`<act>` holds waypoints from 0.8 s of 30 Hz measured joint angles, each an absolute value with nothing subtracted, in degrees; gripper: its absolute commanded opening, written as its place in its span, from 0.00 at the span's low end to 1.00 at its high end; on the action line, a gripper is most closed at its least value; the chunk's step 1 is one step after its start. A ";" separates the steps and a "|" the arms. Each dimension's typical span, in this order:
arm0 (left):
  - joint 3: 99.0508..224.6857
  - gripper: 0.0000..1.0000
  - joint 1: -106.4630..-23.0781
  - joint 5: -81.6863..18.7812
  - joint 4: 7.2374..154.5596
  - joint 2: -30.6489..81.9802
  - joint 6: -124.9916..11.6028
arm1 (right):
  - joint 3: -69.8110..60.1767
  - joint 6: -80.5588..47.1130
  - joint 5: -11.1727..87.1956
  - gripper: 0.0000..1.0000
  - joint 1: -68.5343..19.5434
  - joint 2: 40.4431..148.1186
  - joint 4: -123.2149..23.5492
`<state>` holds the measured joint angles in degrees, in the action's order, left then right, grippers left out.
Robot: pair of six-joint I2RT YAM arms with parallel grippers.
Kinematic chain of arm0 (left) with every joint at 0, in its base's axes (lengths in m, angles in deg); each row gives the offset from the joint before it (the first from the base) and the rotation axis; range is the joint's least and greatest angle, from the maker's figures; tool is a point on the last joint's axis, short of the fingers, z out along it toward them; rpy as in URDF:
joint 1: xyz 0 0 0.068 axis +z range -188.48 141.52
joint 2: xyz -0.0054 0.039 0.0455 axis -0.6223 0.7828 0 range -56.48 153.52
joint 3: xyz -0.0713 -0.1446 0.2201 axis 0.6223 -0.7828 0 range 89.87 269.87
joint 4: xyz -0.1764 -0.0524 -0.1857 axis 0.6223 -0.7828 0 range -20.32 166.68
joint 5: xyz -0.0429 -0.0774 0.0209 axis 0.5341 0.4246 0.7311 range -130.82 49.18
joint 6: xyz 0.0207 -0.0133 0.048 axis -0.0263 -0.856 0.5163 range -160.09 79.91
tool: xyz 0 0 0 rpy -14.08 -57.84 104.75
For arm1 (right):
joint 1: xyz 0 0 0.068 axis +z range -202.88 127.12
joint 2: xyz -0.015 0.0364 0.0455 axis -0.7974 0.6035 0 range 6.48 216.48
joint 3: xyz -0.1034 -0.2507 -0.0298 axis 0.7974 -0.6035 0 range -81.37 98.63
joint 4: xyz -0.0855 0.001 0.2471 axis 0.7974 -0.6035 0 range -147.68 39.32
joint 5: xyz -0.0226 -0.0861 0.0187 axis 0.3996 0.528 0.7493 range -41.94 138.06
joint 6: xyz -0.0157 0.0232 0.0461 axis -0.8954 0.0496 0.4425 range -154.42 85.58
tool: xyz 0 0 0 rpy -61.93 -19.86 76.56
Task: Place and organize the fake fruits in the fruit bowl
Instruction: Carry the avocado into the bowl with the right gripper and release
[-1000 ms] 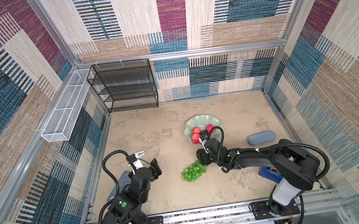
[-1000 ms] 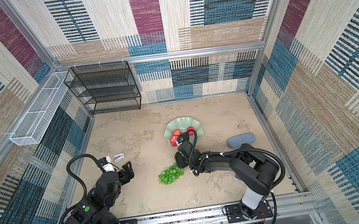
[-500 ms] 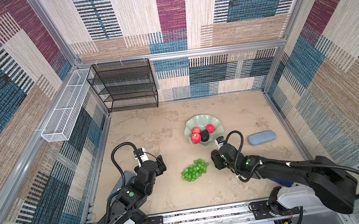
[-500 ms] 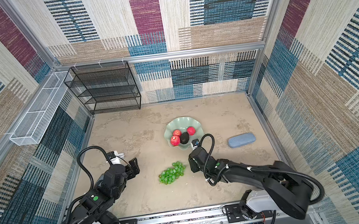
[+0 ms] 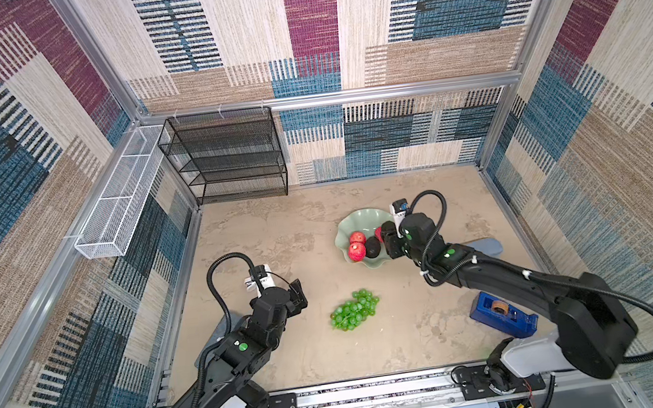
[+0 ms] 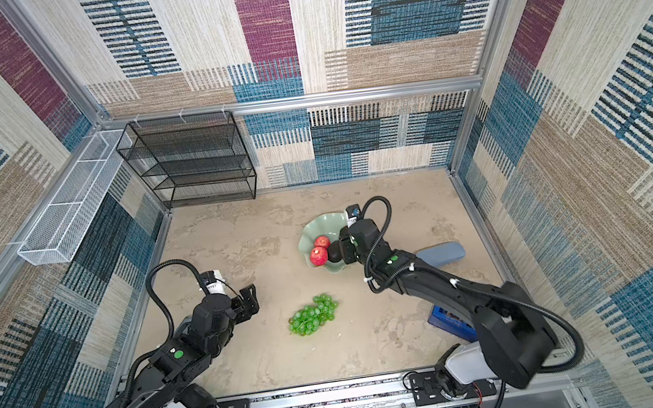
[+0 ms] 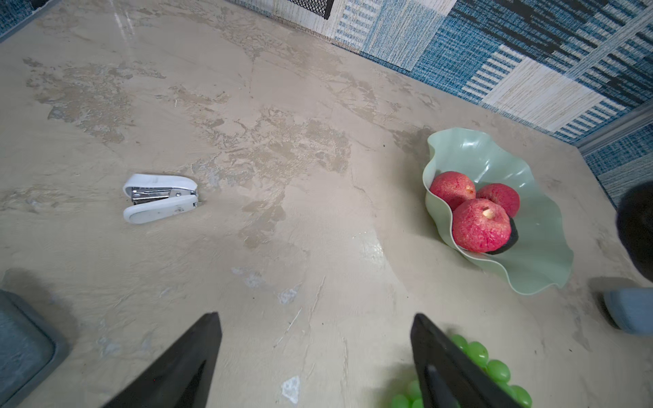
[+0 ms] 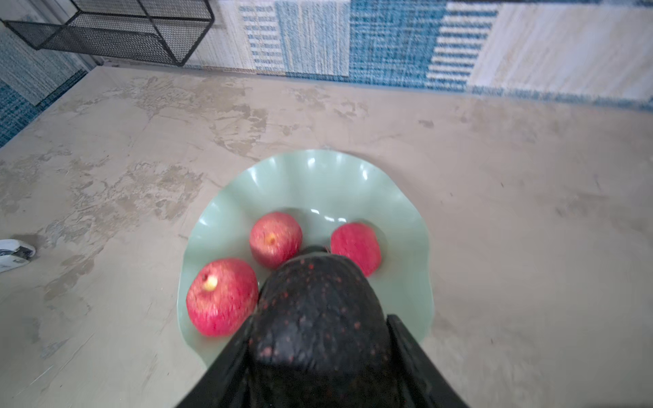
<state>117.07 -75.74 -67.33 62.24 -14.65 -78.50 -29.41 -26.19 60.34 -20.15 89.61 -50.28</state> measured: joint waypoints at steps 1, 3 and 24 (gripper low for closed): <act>117.09 0.88 -75.74 -67.28 62.20 -15.11 -78.41 | -27.42 -27.94 59.97 0.49 -20.76 92.15 -49.78; 117.09 0.88 -75.71 -67.26 61.76 -16.16 -78.41 | -22.45 -32.01 59.57 0.49 -22.27 98.57 -47.61; 117.00 0.88 -75.36 -66.93 57.35 -20.53 -78.13 | -8.34 -55.63 54.28 0.86 -23.49 121.17 -41.56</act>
